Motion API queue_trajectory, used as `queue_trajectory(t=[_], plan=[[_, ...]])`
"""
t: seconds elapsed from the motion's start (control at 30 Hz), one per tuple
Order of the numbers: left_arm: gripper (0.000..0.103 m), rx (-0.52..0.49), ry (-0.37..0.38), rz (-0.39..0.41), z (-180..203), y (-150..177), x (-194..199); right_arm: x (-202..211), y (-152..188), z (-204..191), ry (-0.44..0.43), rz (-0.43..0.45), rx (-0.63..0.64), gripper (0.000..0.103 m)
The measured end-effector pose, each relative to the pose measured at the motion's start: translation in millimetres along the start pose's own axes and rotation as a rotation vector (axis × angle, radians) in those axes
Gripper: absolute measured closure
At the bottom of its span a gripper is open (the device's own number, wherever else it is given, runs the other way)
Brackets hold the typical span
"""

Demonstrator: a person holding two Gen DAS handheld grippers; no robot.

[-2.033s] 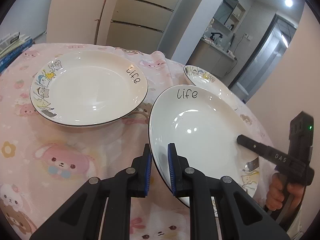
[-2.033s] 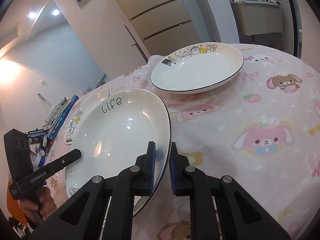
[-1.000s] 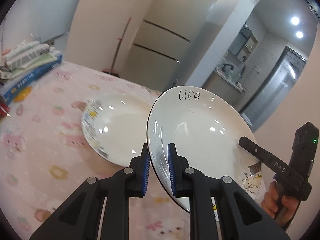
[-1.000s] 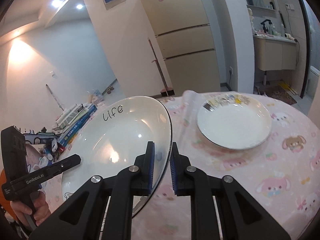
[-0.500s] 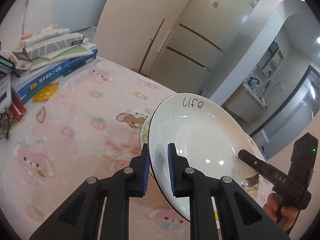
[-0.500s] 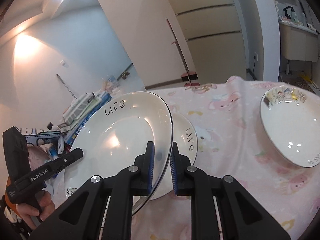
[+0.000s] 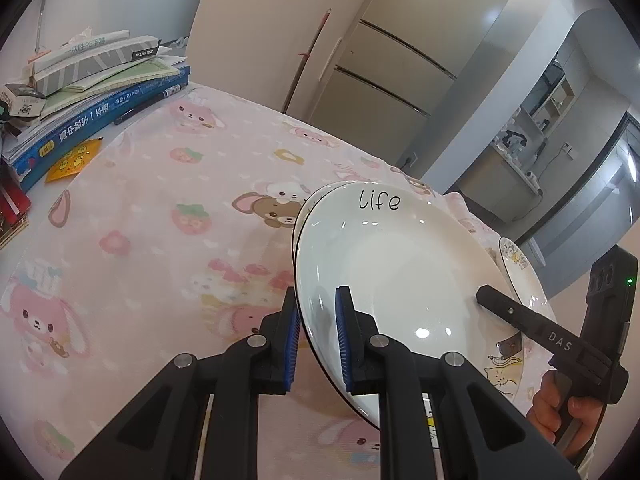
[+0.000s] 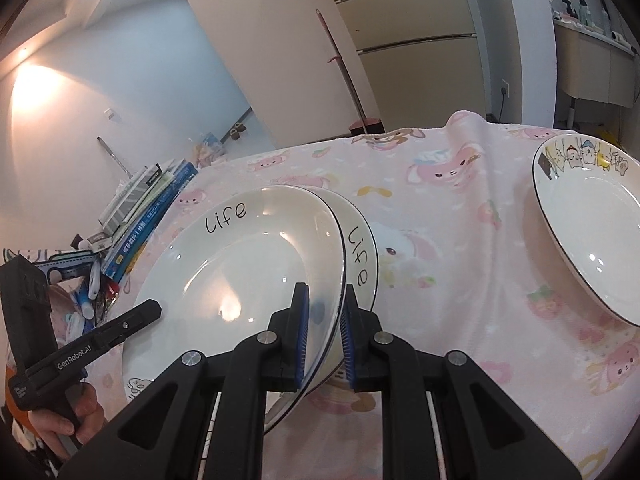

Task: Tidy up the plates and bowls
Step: 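Lift and carry the 'life' plate with both tools onto the other 'life' plate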

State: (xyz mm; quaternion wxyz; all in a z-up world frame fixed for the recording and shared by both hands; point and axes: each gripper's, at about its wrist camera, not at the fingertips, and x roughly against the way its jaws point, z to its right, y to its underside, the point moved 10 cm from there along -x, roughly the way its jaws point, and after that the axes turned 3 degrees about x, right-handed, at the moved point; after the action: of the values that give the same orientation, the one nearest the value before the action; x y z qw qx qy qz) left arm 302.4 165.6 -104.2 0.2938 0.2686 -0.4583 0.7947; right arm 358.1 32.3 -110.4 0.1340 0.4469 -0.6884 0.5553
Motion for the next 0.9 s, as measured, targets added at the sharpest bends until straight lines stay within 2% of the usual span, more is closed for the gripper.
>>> queue_trajectory(t=[0.17,0.47,0.9], plan=[[0.086,-0.063,-0.044,0.02,3.0,1.0,-0.6,-8.4,4.6,1.3,0.009,-0.012,0.003,0.087],[0.086,-0.09,-0.055,0.019,2.4,-0.2,-2.6,-7.1,3.3,-2.6,0.057,-0.004,0.074,0.085],[0.081,-0.116,-0.074,-0.008,6.4,3.6,3.2,-7.2,3.2,-1.5,0.017,-0.049,0.04,0.083]])
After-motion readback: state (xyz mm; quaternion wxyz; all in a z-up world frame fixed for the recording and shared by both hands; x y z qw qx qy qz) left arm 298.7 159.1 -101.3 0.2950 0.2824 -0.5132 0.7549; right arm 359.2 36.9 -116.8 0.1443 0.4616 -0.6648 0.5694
